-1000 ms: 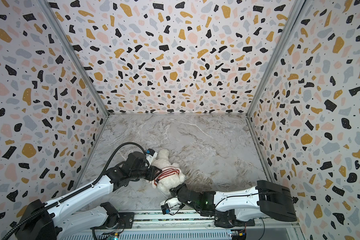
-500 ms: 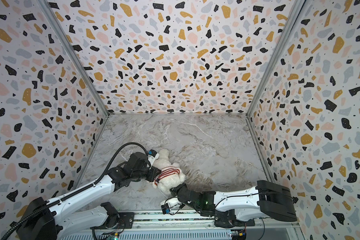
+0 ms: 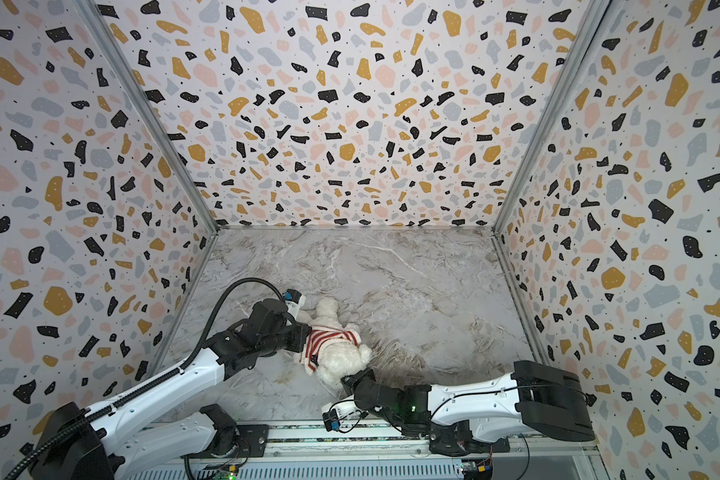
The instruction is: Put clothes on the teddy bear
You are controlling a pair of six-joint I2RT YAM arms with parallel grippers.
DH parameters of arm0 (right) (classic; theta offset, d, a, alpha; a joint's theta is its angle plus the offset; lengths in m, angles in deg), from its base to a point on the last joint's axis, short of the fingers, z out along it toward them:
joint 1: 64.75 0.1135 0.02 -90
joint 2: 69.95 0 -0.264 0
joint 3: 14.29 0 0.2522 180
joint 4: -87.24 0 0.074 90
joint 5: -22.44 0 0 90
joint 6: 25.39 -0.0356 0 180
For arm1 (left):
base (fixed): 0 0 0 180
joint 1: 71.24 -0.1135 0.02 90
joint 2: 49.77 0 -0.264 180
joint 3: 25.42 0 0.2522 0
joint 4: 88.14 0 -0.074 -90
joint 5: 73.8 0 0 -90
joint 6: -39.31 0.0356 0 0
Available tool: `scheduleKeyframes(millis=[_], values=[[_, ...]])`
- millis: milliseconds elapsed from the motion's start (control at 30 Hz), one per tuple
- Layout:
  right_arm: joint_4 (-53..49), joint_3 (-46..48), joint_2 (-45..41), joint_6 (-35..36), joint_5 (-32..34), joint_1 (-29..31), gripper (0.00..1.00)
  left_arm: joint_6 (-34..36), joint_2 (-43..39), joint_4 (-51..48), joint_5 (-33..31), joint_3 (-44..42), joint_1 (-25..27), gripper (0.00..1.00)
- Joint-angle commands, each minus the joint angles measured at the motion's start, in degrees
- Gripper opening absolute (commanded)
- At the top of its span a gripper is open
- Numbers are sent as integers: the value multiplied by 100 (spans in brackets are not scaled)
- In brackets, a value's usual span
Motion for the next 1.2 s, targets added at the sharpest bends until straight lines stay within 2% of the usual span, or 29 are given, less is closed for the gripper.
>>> scheduleKeyframes(millis=[0, 300, 367, 500, 567, 667, 767, 833, 867, 1067, 1167], values=[[-139, 14, -184, 32, 207, 121, 0, -72, -5, 227, -352, 169, -176, 0], [-274, -24, -799, -155, 311, 305, 0, -78, 396, 482, -525, 102, -551, 0], [-273, -52, -887, -205, 254, 315, 0, -105, 412, 650, -275, 68, -566, 0], [-310, -320, -868, -531, 118, 285, 0, -245, 330, 1033, 693, -35, -545, 0], [-368, -475, -964, -776, -140, 159, 0, -428, 135, 1295, 1113, -213, -549, 0], [-712, -774, -1146, -1278, -756, -215, 0, -650, -259, 1294, 1310, -363, -539, 0], [-1022, -1039, -1307, -1613, -1245, -493, 0, -727, -680, 1015, 1199, -399, -540, 15], [-1263, -1288, -1361, -1856, -1613, -707, 0, -766, -941, 776, 1090, -347, -538, 31], [-1404, -1419, -1357, -1965, -1798, -821, 0, -759, -1040, 615, 977, -280, -540, 34], [-2169, -2254, -1266, -2641, -2942, -1589, 0, -1023, -1663, 476, 370, 140, -535, 51], [-2441, -2581, -1253, -3139, -3645, -2195, 0, -1148, -1749, 342, 129, 315, -540, 53]])
